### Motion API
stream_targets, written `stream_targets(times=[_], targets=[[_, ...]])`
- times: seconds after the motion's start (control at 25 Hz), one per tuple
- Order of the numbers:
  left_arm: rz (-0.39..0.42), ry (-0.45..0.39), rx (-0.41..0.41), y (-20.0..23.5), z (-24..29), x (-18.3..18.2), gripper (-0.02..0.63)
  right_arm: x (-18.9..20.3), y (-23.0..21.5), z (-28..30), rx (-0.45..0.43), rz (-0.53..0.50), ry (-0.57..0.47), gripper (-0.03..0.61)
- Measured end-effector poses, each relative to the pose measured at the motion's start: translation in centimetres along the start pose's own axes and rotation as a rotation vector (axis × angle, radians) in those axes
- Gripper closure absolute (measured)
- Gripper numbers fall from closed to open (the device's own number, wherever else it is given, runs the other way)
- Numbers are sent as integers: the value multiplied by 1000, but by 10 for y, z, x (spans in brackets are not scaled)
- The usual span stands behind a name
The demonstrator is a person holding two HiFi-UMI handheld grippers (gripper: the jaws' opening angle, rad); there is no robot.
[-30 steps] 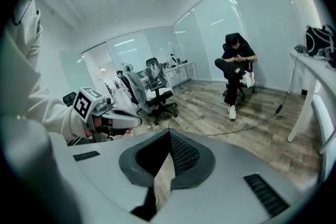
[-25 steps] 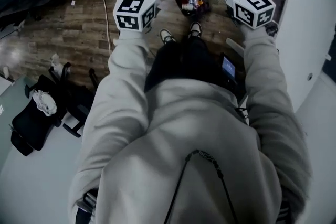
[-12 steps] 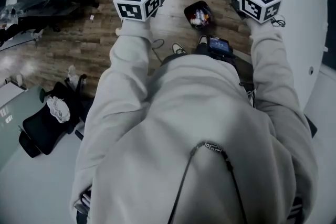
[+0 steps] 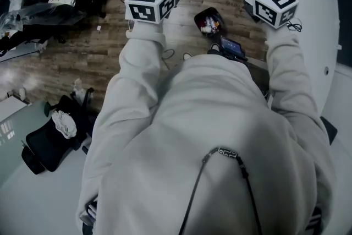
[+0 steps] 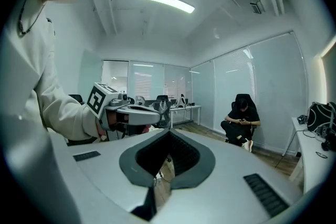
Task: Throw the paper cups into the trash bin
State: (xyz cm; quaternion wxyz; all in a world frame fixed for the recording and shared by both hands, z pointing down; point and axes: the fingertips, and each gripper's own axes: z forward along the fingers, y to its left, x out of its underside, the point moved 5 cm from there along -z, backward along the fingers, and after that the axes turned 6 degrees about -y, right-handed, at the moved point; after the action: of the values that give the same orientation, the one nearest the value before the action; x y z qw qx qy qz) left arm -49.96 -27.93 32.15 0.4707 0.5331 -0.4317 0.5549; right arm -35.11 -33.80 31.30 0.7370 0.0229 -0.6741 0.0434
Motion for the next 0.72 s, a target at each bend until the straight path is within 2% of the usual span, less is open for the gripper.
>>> stream_targets(times=[0.28, 0.72], targets=[[11, -12, 31, -11, -2, -6, 618, -7, 7, 3, 1, -9, -2, 560], [9, -48, 16, -11, -5, -15, 618, 1, 12, 4, -13, -2, 16, 560]])
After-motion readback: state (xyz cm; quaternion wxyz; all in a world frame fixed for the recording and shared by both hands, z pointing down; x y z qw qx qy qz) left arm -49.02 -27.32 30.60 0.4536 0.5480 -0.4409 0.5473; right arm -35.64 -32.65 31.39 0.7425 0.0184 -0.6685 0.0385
